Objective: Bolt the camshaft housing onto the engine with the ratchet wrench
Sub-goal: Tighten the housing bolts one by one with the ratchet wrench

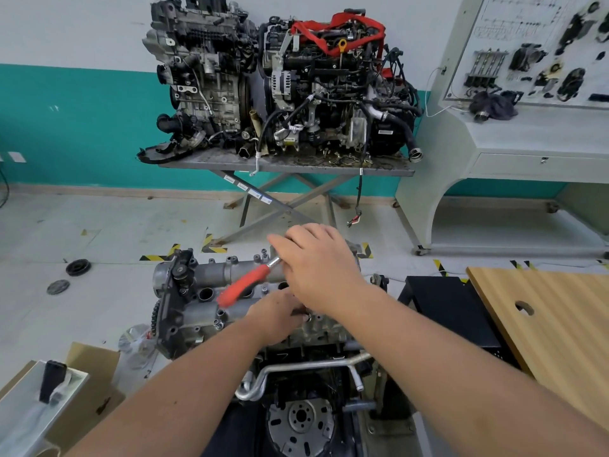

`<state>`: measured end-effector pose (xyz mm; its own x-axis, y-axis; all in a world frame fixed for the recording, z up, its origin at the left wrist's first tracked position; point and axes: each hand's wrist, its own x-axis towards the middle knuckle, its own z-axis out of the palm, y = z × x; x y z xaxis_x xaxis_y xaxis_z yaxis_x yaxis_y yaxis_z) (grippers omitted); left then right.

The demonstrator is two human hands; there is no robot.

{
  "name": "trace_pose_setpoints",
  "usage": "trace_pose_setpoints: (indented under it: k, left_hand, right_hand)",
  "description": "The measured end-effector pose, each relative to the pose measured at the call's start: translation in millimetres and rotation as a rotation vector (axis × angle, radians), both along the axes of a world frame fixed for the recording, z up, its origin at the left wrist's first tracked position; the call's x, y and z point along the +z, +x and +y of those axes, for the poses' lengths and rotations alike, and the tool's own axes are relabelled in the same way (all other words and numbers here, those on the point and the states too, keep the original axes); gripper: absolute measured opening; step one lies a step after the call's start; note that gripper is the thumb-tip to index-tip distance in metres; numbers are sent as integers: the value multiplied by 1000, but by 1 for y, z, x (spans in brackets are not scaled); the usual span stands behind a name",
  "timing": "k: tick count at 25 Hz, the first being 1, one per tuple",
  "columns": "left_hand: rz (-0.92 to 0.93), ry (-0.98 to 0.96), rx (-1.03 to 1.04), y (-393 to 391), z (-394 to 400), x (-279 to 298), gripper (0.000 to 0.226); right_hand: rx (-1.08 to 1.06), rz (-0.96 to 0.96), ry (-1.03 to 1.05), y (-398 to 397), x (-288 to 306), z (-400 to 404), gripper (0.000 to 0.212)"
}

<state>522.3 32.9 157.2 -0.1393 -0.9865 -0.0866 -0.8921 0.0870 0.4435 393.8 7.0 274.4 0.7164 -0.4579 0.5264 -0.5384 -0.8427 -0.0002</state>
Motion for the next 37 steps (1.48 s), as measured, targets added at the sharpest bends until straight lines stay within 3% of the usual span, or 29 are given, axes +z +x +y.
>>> trace_pose_setpoints:
  k: [2,4,6,7,8,10,12,14,15,16,17,20,21,25,28,30,32,34,36,37]
  left_hand:
    - [30,45,21,0,-2,-3,23]
    - [18,30,49,-1,-3,-2,22]
    - [10,21,49,-1,-3,-3,21]
    - [9,20,43,-1,-3,-6,21]
    - [11,24,43,0,-3,-5,21]
    - [3,25,47,-1,-1,-5,23]
    - [9,25,42,-2,-1,-3,24]
    - [18,28,26,-1,-2,0,24]
    - [16,34,28,-1,0,1,25]
    - [4,37,24,-1,0,2,25]
    - [3,30,16,-2,0,2,23]
    - [106,-37,35,-5,2,2,15]
    - [132,-47,24,-5,3,3,16]
    - [17,22,7,-2,2,3,22]
    - [10,34,80,-2,-1,-2,26]
    - [20,32,63,-3,-2,-4,24]
    - [26,28,62,-2,-2,-6,21]
    - [25,24,61,-1,-2,-6,21]
    - [22,27,57,-1,-1,-5,22]
    - [22,36,54,-1,0,-3,23]
  right_hand:
    - [-36,206,41,-6,16,2,51]
    - [-52,292,25,-5,27,-4,46]
    - [-129,311,239,1,40,-11,35]
    - [-172,203,488,3,43,-14,31]
    - [-198,-22,850,5,42,-17,28]
    - [-129,-611,1591,6,36,-11,18]
    - [17,-1149,1891,5,22,-4,7]
    - [131,-1449,1852,8,3,-1,15]
    - [152,-1437,1736,9,-4,1,13]
    - [130,-1325,1578,9,-10,5,8]
    - [94,-1137,1358,7,-16,8,16]
    - [79,-626,493,-1,-29,6,34]
    - [68,-473,289,-1,-26,2,36]
    - [-8,64,63,-1,4,-4,34]
    - [0,257,107,-4,19,-3,49]
    - [-28,315,128,-2,28,-8,42]
    - [-112,287,313,3,38,-13,30]
    - [-179,12,865,5,42,-19,22]
    - [-100,-408,1549,5,38,-9,11]
    - [-24,-642,1740,6,32,-4,9]
